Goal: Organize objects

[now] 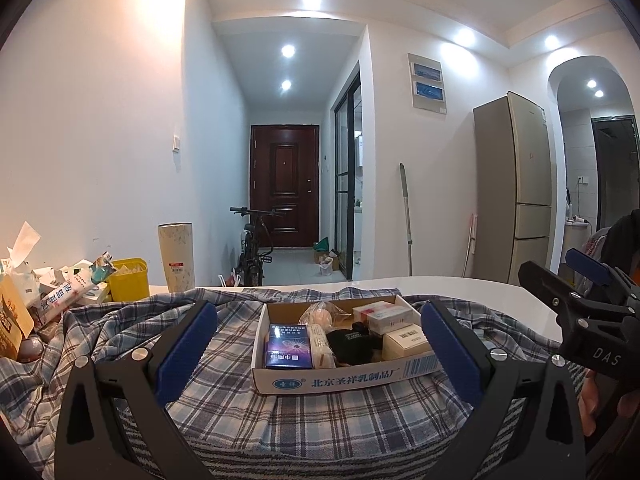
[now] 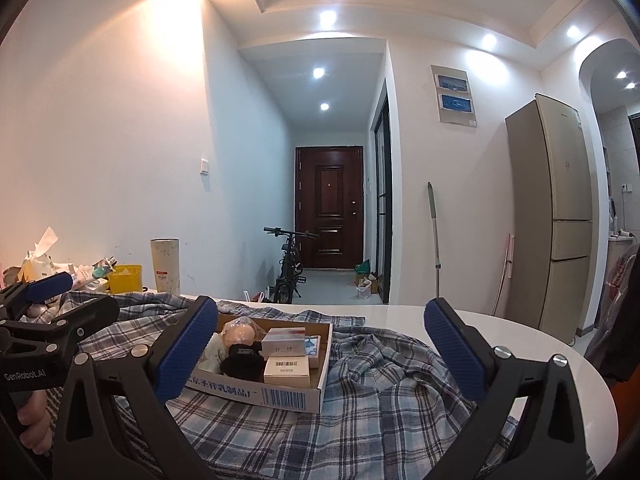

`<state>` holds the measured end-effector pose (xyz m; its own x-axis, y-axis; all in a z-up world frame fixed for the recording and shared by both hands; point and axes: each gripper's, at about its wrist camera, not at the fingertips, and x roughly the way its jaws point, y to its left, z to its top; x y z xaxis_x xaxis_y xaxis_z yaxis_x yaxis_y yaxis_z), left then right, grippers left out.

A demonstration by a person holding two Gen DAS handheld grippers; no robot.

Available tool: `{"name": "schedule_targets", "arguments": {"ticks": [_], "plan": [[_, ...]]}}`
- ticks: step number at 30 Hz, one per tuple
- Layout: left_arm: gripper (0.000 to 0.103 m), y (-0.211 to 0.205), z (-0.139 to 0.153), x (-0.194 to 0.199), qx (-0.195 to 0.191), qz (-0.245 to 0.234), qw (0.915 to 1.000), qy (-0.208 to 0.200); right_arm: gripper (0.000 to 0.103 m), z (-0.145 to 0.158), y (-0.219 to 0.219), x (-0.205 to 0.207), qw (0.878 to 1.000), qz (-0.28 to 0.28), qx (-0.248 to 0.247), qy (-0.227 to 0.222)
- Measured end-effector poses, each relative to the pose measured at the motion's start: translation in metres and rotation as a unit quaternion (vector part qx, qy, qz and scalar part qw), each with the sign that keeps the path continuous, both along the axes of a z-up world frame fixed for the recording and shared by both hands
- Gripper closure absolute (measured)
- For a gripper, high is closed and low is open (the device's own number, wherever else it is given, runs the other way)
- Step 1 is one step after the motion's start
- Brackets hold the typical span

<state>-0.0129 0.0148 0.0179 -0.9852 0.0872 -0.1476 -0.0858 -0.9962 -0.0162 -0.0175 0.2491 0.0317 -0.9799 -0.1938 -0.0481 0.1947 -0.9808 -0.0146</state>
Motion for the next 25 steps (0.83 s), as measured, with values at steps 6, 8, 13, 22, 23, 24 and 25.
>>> {"name": "schedule_targets", "arguments": {"ticks": [6, 8, 13, 22, 23, 24, 25], "plan": [[0.000, -0.0004, 0.0004, -0.0007, 0.000, 0.000, 1.0000, -0.001, 0.000, -0.0009, -0.0006, -0.0022, 1.000, -0.006, 0.004, -0.004], [0.000, -0.0002, 0.0004, -0.0014, -0.001, 0.000, 1.0000, -0.004, 0.000, -0.0012, -0.0001, -0.0041, 1.000, -0.007, 0.003, -0.008], [0.000, -0.0004, -0.0002, -0.0020, -0.001, 0.001, 1.0000, -0.006, 0.000, -0.0022, 0.0008, -0.0050, 1.000, -0.008, 0.000, -0.012], [0.000, -0.0005, -0.0009, -0.0022, 0.000, 0.008, 1.0000, -0.003, 0.000, -0.0024, 0.0028, -0.0058, 1.000, -0.008, -0.006, -0.013], [0.000, -0.0013, -0.0006, -0.0011, 0.002, 0.008, 1.0000, 0.000, 0.000, -0.0028, 0.0031, -0.0065, 1.000, -0.009, -0.006, -0.015], [0.000, -0.0021, -0.0004, 0.0002, 0.003, 0.007, 1.0000, 0.004, 0.000, -0.0027, 0.0041, -0.0071, 1.000, -0.010, -0.008, -0.017], [0.000, -0.0028, 0.0003, 0.0024, 0.005, 0.007, 0.9999, 0.011, 0.000, -0.0030, 0.0052, -0.0081, 1.000, -0.013, -0.009, -0.020]]}}
